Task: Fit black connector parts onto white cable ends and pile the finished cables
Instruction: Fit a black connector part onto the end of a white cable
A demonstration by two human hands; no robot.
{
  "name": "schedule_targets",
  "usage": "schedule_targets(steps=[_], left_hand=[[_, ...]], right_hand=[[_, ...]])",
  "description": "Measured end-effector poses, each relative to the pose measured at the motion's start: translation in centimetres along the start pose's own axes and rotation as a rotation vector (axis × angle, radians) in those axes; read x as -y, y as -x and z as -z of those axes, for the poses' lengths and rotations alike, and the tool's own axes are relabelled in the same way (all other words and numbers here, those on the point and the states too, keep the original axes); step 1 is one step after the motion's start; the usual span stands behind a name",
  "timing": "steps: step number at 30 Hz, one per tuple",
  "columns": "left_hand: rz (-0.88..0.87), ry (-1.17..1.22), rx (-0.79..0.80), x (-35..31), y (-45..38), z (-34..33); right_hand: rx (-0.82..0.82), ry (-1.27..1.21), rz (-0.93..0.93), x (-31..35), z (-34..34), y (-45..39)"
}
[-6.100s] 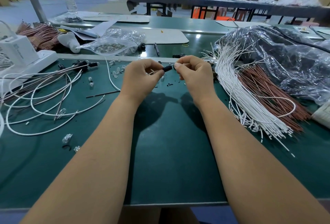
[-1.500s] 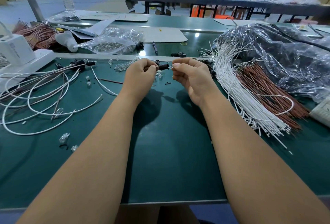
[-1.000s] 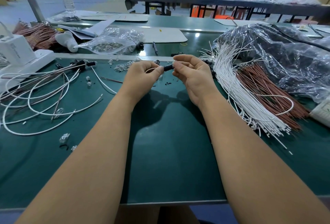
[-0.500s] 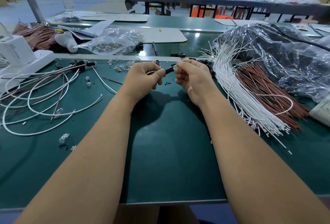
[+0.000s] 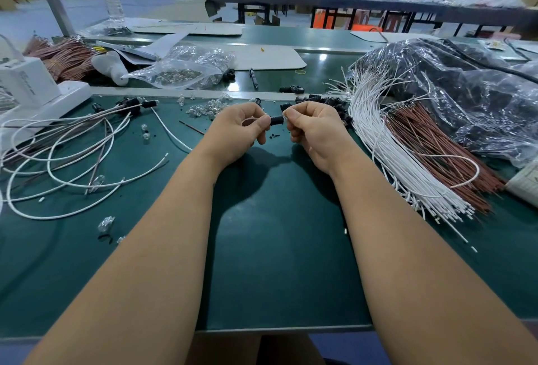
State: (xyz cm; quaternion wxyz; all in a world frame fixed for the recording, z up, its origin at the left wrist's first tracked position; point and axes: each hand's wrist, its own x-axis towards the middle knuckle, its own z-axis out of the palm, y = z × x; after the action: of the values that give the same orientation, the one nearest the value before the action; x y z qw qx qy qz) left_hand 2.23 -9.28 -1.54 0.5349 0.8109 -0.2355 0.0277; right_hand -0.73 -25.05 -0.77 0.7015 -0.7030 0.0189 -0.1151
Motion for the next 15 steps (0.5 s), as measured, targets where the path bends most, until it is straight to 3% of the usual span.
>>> schedule_targets(steps=[7, 15], left_hand=[[-0.042, 0.024, -0.020, 0.08, -0.01, 0.06], [-0.025, 0.104, -0.021, 0.39, -0.14, 0.10]], right_hand=[[0.033, -0.022, -0.086, 0.56, 0.37, 0.06], [0.002, -0.004, 0.014, 0.13, -0.04, 0.26]])
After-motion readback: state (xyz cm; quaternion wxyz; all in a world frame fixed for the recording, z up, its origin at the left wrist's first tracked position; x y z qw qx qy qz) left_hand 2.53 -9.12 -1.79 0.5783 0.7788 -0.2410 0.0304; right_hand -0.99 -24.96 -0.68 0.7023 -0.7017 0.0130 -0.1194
